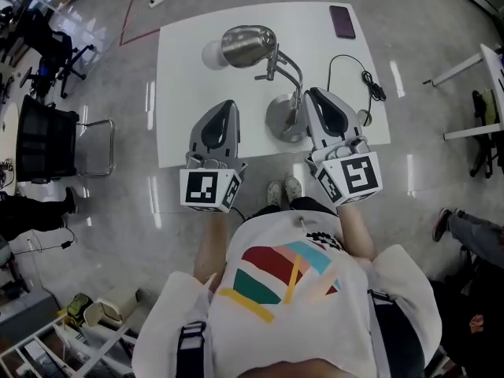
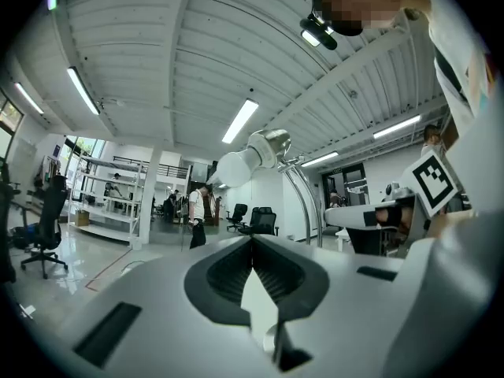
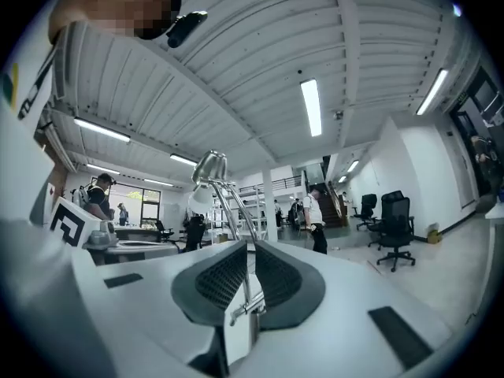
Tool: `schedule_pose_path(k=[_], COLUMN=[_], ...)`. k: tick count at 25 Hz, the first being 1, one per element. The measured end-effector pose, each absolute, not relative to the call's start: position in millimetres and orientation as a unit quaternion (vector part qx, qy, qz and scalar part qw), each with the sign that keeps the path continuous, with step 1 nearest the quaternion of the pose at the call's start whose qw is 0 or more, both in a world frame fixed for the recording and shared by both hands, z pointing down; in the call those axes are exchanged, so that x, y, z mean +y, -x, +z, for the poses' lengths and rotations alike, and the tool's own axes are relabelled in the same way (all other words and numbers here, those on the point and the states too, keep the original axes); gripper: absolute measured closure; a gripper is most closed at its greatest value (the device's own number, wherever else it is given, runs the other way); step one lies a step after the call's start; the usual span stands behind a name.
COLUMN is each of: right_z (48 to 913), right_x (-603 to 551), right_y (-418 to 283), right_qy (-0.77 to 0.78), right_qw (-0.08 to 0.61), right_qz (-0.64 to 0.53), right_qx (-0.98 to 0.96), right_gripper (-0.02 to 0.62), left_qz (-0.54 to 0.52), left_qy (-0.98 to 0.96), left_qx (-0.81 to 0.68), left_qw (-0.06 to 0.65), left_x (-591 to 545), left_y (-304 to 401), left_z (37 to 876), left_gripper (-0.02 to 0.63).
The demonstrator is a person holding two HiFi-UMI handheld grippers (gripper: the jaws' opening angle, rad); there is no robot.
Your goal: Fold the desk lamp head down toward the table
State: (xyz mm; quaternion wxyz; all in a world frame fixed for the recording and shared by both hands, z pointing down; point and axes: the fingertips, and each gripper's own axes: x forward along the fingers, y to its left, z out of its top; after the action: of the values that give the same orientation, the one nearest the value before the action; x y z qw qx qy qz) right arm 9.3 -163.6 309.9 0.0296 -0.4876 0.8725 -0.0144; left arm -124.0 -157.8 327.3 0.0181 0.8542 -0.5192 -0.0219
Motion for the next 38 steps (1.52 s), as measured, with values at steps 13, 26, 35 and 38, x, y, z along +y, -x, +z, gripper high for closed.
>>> schedule_pose_path(k=[13, 26, 35, 38], right_z=[274.6, 266.9, 264.5, 264.9], right_x=[-154.6, -192.8, -191.7, -193.5], right_y=[-10.6, 36.5, 34.1, 35.8], right_qy=[0.434, 0.421, 0.420, 0.422], right_qw=[0.067, -0.069, -0.062, -0.044], right_qz=[0.037, 0.198, 0.198, 0.185], right_qx=[0.898, 0.882, 0.883, 0.886], right_gripper=[0.478, 0.449, 0.472, 0.472], left_qz=[-0.043, -0.053, -0.041, -0.046], left_qy=[-0.845, -0.857, -0.841, -0.850], left_qx=[-0.534, -0.511, -0.522, -0.496], left_qw=[0.008, -0.046, -0.138, -0.174], left_x=[-173.1, -166.9, -161.6, -163.7], left_y=[131.1, 123.4, 133.5, 124.4], left_z=[314.0, 273.0, 225.2, 206.4], left_gripper=[0.562, 0.560, 0.379, 0.366])
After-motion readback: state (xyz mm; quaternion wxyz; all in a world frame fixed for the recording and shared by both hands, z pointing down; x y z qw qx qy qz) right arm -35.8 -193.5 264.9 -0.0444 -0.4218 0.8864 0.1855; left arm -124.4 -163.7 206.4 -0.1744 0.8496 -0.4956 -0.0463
